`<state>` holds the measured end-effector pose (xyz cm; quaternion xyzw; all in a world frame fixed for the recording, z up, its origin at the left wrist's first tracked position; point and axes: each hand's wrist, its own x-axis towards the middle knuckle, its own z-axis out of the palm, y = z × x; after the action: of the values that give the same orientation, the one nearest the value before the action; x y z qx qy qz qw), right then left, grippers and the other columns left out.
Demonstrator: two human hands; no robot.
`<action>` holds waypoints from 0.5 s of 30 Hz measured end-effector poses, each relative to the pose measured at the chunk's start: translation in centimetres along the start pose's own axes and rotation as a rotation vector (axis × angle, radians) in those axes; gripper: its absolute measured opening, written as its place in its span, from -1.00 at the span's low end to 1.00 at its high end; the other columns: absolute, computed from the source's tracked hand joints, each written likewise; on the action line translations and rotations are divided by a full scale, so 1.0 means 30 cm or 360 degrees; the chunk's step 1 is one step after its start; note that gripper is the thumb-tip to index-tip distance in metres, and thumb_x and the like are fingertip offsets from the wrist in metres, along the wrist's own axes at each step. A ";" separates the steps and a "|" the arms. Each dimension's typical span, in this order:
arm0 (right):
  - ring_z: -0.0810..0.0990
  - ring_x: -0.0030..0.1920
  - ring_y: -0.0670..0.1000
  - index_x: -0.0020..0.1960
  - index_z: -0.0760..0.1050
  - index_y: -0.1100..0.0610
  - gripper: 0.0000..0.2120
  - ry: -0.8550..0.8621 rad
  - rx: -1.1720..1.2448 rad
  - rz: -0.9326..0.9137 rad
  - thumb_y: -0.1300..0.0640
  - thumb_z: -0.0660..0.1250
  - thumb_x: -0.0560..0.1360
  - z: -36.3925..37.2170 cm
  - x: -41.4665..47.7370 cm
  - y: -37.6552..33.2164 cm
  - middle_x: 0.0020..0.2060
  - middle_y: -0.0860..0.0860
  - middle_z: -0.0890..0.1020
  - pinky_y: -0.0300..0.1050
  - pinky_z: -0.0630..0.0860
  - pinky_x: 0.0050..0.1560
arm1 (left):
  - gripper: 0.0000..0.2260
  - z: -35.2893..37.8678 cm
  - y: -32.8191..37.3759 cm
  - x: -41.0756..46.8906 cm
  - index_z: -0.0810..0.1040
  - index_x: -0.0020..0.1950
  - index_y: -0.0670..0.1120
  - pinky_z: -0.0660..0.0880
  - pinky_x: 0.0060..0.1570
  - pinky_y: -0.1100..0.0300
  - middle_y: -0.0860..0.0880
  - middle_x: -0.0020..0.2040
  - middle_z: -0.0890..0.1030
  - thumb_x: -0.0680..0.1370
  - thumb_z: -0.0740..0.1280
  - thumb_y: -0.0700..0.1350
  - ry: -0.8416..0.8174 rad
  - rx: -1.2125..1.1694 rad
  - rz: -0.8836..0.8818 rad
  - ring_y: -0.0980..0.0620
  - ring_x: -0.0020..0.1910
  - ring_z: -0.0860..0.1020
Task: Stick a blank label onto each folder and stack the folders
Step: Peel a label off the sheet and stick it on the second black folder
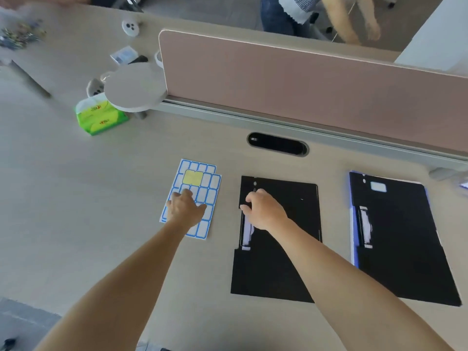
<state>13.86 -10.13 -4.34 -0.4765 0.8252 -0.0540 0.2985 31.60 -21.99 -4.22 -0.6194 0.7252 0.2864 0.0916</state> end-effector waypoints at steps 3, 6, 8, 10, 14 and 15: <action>0.53 0.13 0.09 0.32 0.44 0.14 -0.61 -0.0139 0.0054 -0.0117 -0.06 0.20 0.60 0.028 0.075 -0.062 0.24 0.08 0.45 0.04 0.54 0.08 | -0.45 -0.016 -0.019 0.044 0.37 0.41 -0.12 0.33 0.33 -0.01 -0.19 0.34 0.36 0.52 0.41 0.09 0.0022 -0.0059 -0.0061 -0.21 0.34 0.32; 0.53 0.17 0.10 0.35 0.43 0.15 -0.59 -0.0172 0.0107 -0.0141 -0.05 0.21 0.60 0.052 0.141 -0.119 0.24 0.08 0.47 0.05 0.53 0.13 | -0.41 -0.037 -0.017 0.094 0.35 0.44 -0.11 0.33 0.35 0.01 -0.17 0.35 0.34 0.51 0.42 0.10 0.0020 -0.0091 -0.0049 -0.20 0.35 0.32; 0.53 0.16 0.11 0.33 0.44 0.16 -0.61 -0.0155 0.0109 -0.0170 -0.03 0.22 0.60 0.059 0.174 -0.164 0.23 0.09 0.48 0.07 0.54 0.12 | -0.42 -0.050 -0.004 0.126 0.36 0.44 -0.10 0.33 0.33 0.03 -0.16 0.36 0.34 0.50 0.42 0.09 0.0002 -0.0100 -0.0045 -0.18 0.35 0.33; 0.48 0.22 0.14 0.34 0.42 0.16 -0.62 -0.0139 0.0022 -0.0240 0.00 0.21 0.60 0.067 0.204 -0.202 0.28 0.08 0.45 0.08 0.51 0.16 | -0.46 -0.056 0.011 0.155 0.38 0.39 -0.10 0.34 0.31 0.05 -0.15 0.34 0.35 0.50 0.43 0.07 -0.0006 -0.0122 -0.0033 -0.16 0.33 0.35; 0.37 0.29 0.17 0.32 0.37 0.15 -0.61 -0.0149 -0.0393 -0.0348 -0.06 0.18 0.59 0.078 0.246 -0.240 0.31 0.04 0.37 0.09 0.40 0.16 | -0.48 -0.050 0.029 0.219 0.38 0.35 -0.09 0.45 0.24 0.01 -0.13 0.29 0.38 0.46 0.45 0.02 -0.0039 -0.0312 -0.0184 -0.14 0.27 0.42; 0.35 0.30 0.16 0.34 0.36 0.15 -0.60 -0.0156 -0.0441 -0.0346 -0.06 0.18 0.60 0.082 0.250 -0.243 0.34 0.03 0.35 0.09 0.39 0.16 | -0.47 -0.050 0.033 0.233 0.37 0.35 -0.07 0.47 0.22 -0.01 -0.13 0.28 0.39 0.44 0.44 0.01 -0.0033 -0.0382 -0.0258 -0.14 0.26 0.43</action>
<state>17.92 -19.73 -6.93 -0.6015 0.7528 0.0515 0.2622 29.49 -28.63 -6.09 -0.6794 0.6324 0.3691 0.0473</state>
